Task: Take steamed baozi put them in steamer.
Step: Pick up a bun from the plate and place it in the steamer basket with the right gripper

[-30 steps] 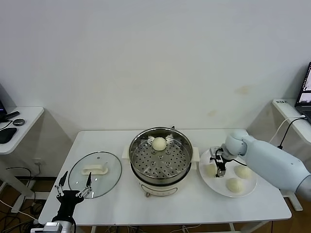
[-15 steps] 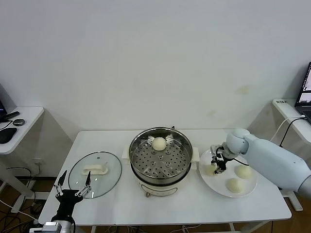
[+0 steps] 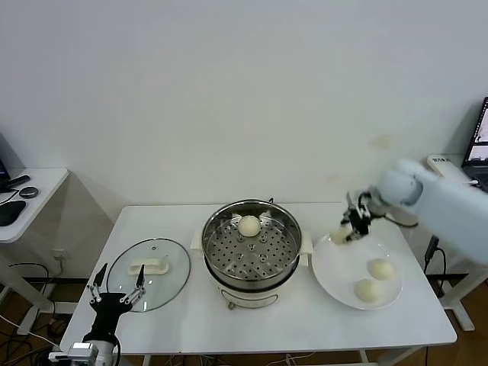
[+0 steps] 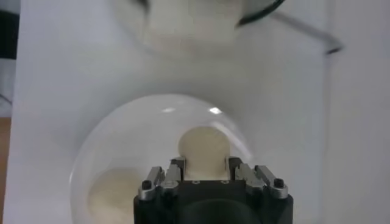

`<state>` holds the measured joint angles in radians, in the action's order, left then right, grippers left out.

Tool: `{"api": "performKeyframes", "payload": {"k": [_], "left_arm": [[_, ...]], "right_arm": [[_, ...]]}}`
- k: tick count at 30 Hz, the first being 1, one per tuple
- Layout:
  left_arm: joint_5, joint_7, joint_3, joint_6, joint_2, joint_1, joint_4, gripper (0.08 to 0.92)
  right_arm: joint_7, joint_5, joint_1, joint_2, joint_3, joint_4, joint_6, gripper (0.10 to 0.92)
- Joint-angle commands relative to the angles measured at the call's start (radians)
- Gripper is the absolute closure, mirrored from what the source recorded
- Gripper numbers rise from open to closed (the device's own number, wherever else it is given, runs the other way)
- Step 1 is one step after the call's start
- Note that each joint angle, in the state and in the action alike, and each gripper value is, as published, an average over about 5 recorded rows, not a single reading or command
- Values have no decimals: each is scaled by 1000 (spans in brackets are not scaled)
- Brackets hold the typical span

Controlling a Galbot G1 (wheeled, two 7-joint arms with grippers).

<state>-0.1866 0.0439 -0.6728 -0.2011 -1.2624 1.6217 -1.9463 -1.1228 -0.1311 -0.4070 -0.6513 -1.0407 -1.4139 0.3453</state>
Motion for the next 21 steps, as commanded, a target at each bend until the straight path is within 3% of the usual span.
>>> {"api": "performKeyframes", "payload": {"k": [1, 7, 16, 21], "left_arm": [[-1, 2, 6, 1, 5, -21, 11, 177], [2, 8, 10, 6, -17, -43, 18, 177], [8, 10, -9, 4, -16, -47, 18, 177], [7, 11, -18, 2, -22, -44, 16, 177]], "right_arm": [[40, -328, -484, -115, -305, -112, 113, 569], [157, -463, -418, -311, -313, -109, 236, 566], [308, -532, -222, -627, -260, 49, 378, 561], [324, -505, -158, -722, -257, 152, 383, 559]]}}
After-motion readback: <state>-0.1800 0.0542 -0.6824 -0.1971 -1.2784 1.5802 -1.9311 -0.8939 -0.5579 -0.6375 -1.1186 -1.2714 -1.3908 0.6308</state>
